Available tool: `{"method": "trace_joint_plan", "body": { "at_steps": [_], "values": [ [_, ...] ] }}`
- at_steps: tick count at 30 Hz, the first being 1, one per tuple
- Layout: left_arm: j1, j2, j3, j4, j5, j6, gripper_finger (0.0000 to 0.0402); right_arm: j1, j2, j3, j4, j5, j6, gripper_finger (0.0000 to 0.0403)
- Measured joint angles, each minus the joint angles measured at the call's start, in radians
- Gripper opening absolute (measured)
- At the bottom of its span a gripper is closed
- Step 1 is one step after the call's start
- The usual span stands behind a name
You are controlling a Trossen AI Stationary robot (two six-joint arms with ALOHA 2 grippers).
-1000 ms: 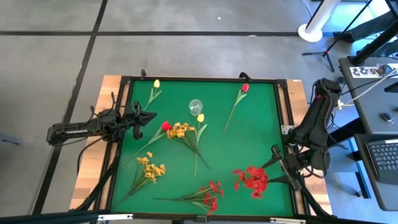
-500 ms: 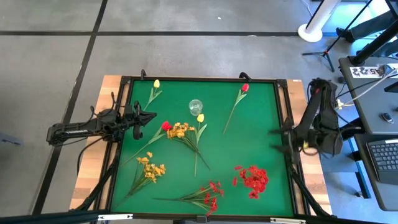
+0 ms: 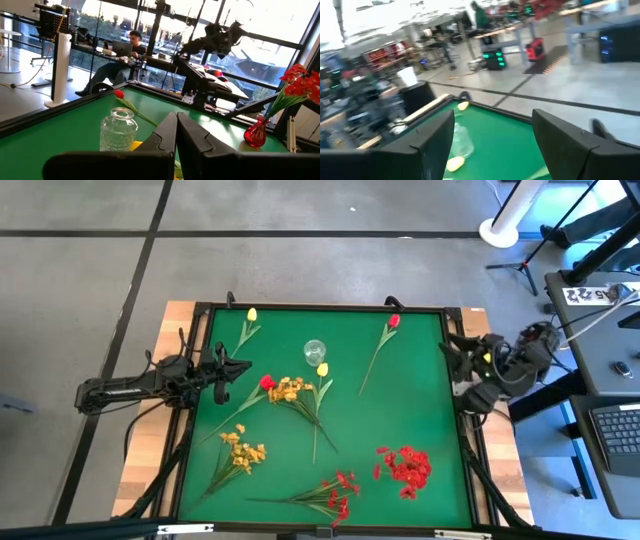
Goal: Sort flowers into vase by color
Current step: Put the top right red flower into the red vase
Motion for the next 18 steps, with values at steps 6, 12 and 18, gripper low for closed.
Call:
{"method": "trace_joint_plan", "body": {
  "at_steps": [6, 12, 18],
  "values": [
    [0.0, 0.0, 0.0, 0.0, 0.0, 0.0, 0.0005, -0.207, 0.04, 0.0, -0.004, -0.276, -0.086, 0.0266],
    [0.0, 0.0, 0.0, 0.0, 0.0, 0.0, 0.0005, -0.39, 0.161, 0.0, -0.05, -0.455, -0.068, 0.0266],
    [0.0, 0.0, 0.0, 0.0, 0.0, 0.0, 0.0005, -0.633, 0.345, 0.0, -0.042, -0.608, -0.066, 0.0266]
  ]
}}
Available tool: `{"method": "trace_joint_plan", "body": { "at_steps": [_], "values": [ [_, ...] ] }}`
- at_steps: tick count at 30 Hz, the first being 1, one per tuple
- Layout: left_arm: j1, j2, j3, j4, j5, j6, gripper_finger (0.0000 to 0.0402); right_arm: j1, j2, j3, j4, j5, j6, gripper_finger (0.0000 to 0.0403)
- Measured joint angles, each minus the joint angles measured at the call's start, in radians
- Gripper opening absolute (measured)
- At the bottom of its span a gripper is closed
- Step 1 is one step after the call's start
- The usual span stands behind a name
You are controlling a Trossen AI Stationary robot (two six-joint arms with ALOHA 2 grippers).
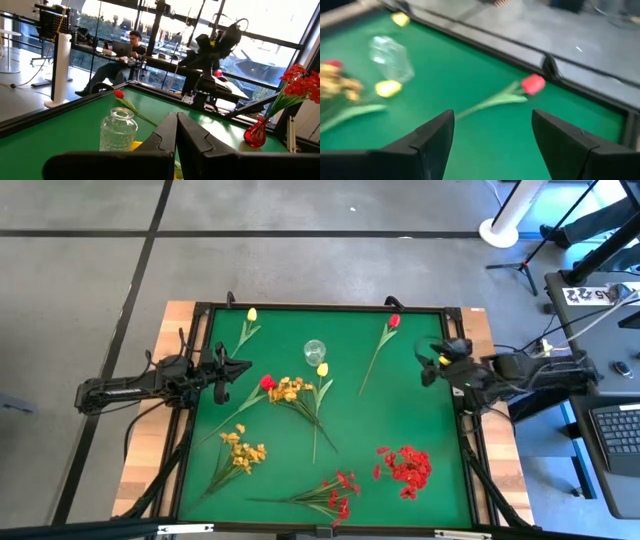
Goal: Sort flowers into vase by color
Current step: Put the top right red flower into the red vase
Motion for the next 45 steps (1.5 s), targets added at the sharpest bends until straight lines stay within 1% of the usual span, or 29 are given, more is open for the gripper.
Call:
{"method": "trace_joint_plan", "body": {
  "at_steps": [2, 5, 8, 11, 13, 15, 20, 25, 28, 32, 40, 45],
  "values": [
    [0.0, 0.0, 0.0, 0.0, 0.0, 0.0, 0.0005, -0.092, 0.055, 0.0, 0.046, -0.066, -0.027, 0.0266],
    [0.0, 0.0, 0.0, 0.0, 0.0, 0.0, 0.0005, -0.225, 0.149, 0.0, 0.163, -0.187, -0.097, 0.0266],
    [0.0, 0.0, 0.0, 0.0, 0.0, 0.0, 0.0005, -0.348, 0.246, 0.0, 0.319, -0.369, -0.173, 0.0266],
    [0.0, 0.0, 0.0, 0.0, 0.0, 0.0, 0.0005, -0.457, 0.335, 0.0, 0.451, -0.574, -0.194, 0.0266],
    [0.0, 0.0, 0.0, 0.0, 0.0, 0.0, 0.0005, -0.512, 0.398, 0.0, 0.504, -0.65, -0.195, 0.0266],
    [0.0, 0.0, 0.0, 0.0, 0.0, 0.0, 0.0005, -0.56, 0.456, 0.0, 0.527, -0.659, -0.192, 0.0266],
    [0.0, 0.0, 0.0, 0.0, 0.0, 0.0, 0.0005, -0.665, 0.592, 0.0, 0.534, -0.631, -0.138, 0.0266],
    [0.0, 0.0, 0.0, 0.0, 0.0, 0.0, 0.0005, -0.731, 0.727, 0.0, 0.607, -0.705, -0.094, 0.0266],
    [0.0, 0.0, 0.0, 0.0, 0.0, 0.0, 0.0005, -0.746, 0.791, 0.0, 0.689, -0.724, -0.081, 0.0266],
    [0.0, 0.0, 0.0, 0.0, 0.0, 0.0, 0.0005, -0.746, 0.86, 0.0, 0.772, -0.717, -0.056, 0.0266],
    [0.0, 0.0, 0.0, 0.0, 0.0, 0.0, 0.0005, -0.746, 0.966, 0.003, 0.816, -0.707, -0.031, 0.0266],
    [0.0, 0.0, 0.0, 0.0, 0.0, 0.0, 0.0005, -0.742, 1.005, 0.006, 0.828, -0.684, -0.052, 0.0266]
  ]
}}
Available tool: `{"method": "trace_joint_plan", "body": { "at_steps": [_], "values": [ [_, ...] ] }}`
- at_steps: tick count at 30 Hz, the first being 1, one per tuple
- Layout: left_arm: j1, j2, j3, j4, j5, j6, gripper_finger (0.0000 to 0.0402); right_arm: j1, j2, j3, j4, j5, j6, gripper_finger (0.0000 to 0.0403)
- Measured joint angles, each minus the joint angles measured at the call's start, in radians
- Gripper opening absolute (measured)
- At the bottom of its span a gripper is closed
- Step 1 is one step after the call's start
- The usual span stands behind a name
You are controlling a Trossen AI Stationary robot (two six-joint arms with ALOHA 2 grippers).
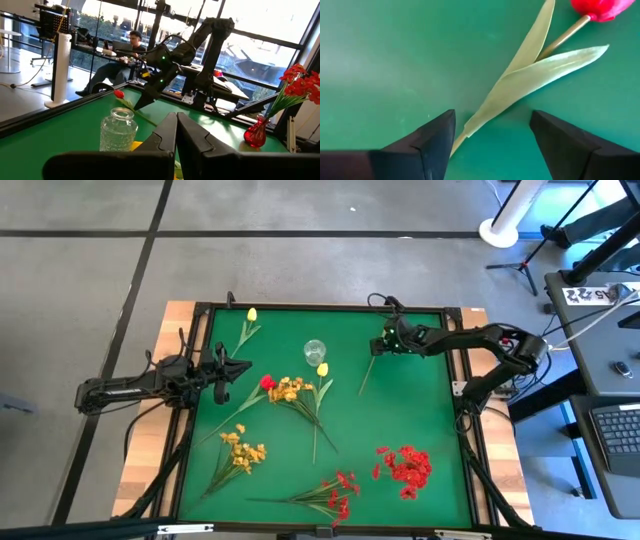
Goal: Sort flowers into vase by color
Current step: Put the top right red flower into the red vase
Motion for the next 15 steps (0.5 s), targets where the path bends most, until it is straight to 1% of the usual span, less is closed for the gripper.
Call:
{"method": "trace_joint_plan", "body": {
  "at_steps": [2, 5, 15],
  "values": [
    [0.0, 0.0, 0.0, 0.0, 0.0, 0.0, 0.0005, 0.0, 0.002, 0.004, -0.022, 0.008, -0.05, 0.0266],
    [0.0, 0.0, 0.0, 0.0, 0.0, 0.0, 0.0005, 0.007, 0.006, 0.041, -0.135, 0.027, -0.119, 0.0259],
    [0.0, 0.0, 0.0, 0.0, 0.0, 0.0, 0.0005, 0.051, 0.011, 0.163, -0.451, 0.085, -0.224, 0.0197]
  ]
}}
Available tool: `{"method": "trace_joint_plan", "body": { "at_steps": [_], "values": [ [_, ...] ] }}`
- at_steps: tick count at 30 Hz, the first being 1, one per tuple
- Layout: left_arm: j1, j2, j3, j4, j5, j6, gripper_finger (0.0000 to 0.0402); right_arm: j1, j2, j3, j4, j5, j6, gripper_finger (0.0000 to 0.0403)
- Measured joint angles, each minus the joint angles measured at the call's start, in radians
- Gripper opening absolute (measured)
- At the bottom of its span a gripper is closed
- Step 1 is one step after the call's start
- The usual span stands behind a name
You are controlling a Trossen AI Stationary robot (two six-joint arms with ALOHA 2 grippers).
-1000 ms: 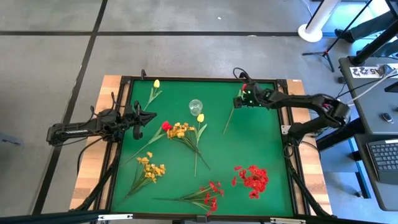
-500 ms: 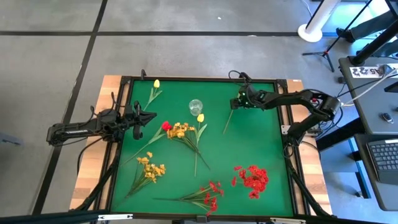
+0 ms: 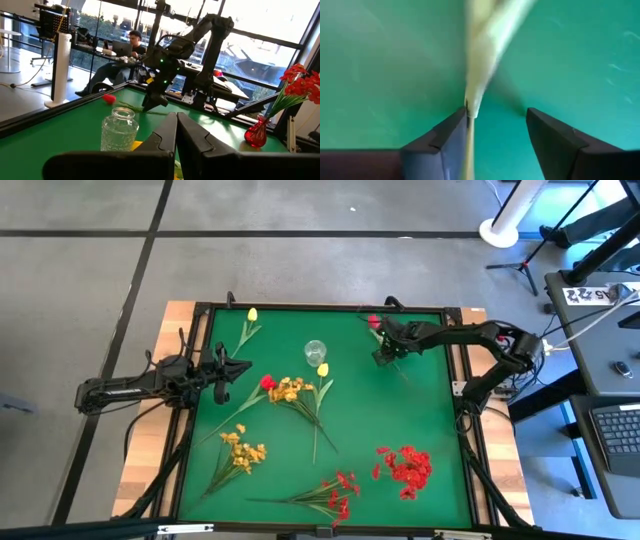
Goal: Sort flowers into vase by color
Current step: Put the top right red flower into the red vase
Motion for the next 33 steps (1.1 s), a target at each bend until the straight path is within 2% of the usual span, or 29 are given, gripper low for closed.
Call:
{"method": "trace_joint_plan", "body": {
  "at_steps": [3, 9, 14, 21, 24, 30, 33],
  "values": [
    [0.0, 0.0, 0.0, 0.0, 0.0, 0.0, 0.0005, 0.001, 0.001, 0.03, -0.095, 0.005, -0.033, 0.0183],
    [0.0, 0.0, 0.0, 0.0, 0.0, 0.0, 0.0005, 0.0, -0.001, 0.041, -0.163, -0.005, -0.105, 0.0164],
    [0.0, 0.0, 0.0, 0.0, 0.0, 0.0, 0.0005, 0.001, -0.001, 0.041, -0.154, -0.081, -0.13, 0.0156],
    [0.0, 0.0, 0.0, 0.0, 0.0, 0.0, 0.0005, 0.001, -0.002, 0.042, -0.119, -0.08, -0.152, 0.0156],
    [0.0, 0.0, 0.0, 0.0, 0.0, 0.0, 0.0005, 0.001, -0.002, 0.042, -0.118, -0.044, -0.173, 0.0151],
    [0.0, 0.0, 0.0, 0.0, 0.0, 0.0, 0.0005, 0.0, 0.027, 0.043, -0.111, -0.03, -0.185, 0.0114],
    [0.0, 0.0, 0.0, 0.0, 0.0, 0.0, 0.0005, 0.0, 0.054, 0.048, -0.107, -0.069, -0.205, 0.009]
  ]
}}
